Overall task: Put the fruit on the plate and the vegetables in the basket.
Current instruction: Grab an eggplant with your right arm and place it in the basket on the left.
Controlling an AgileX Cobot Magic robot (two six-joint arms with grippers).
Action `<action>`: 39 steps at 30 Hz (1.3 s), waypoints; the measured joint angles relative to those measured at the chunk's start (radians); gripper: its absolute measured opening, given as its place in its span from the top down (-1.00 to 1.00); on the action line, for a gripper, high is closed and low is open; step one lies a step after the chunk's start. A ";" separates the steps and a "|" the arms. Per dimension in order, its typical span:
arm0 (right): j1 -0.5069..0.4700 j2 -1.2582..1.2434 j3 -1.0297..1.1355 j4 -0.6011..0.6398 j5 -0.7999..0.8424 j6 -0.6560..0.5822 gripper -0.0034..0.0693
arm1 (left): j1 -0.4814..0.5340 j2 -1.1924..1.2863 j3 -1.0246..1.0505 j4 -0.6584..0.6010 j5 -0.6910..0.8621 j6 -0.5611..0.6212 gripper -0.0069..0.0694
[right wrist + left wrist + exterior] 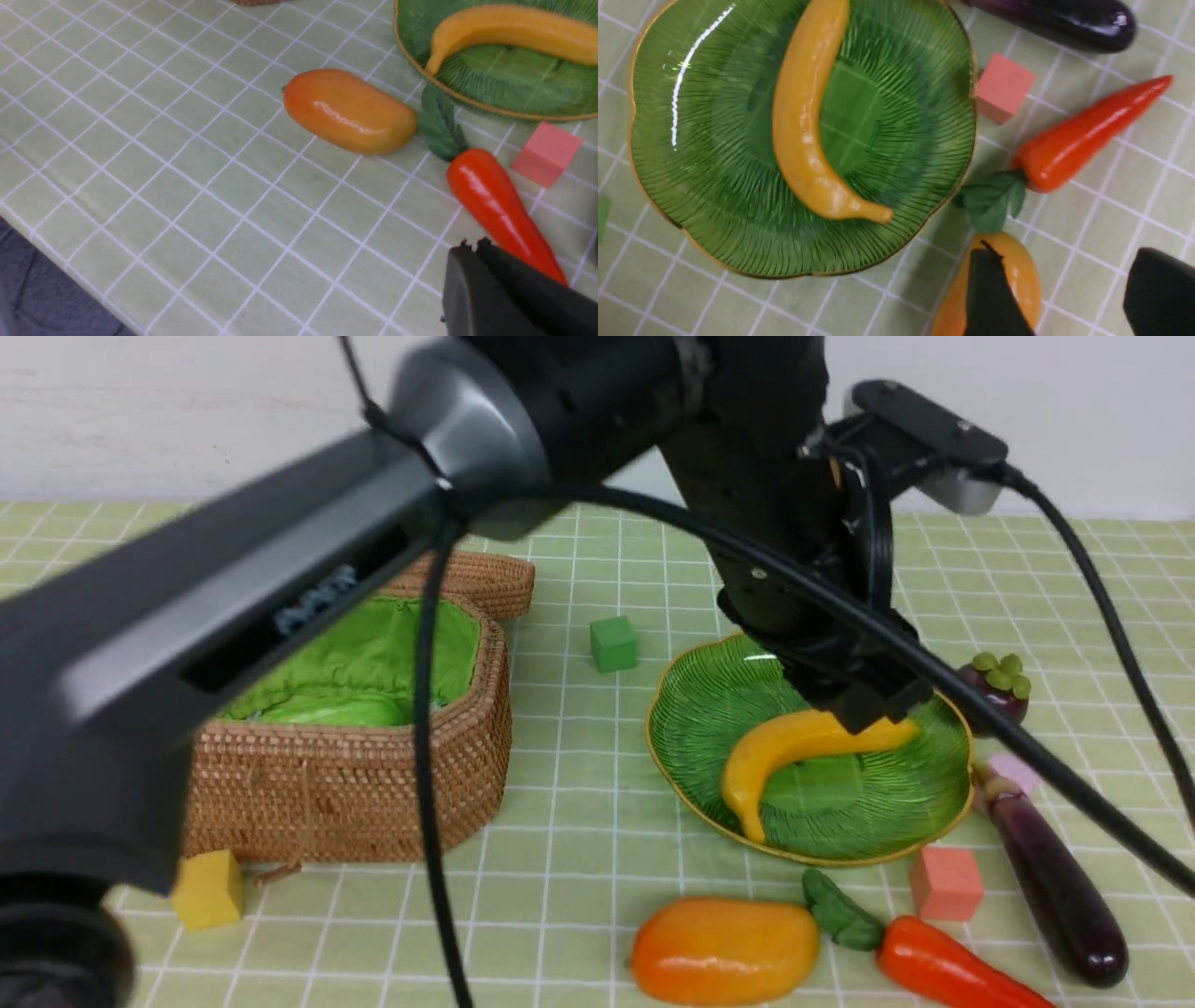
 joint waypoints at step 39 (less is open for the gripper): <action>0.000 0.835 -0.421 -0.367 0.053 0.269 0.67 | 0.001 -1.183 1.388 0.191 -0.512 -0.446 0.85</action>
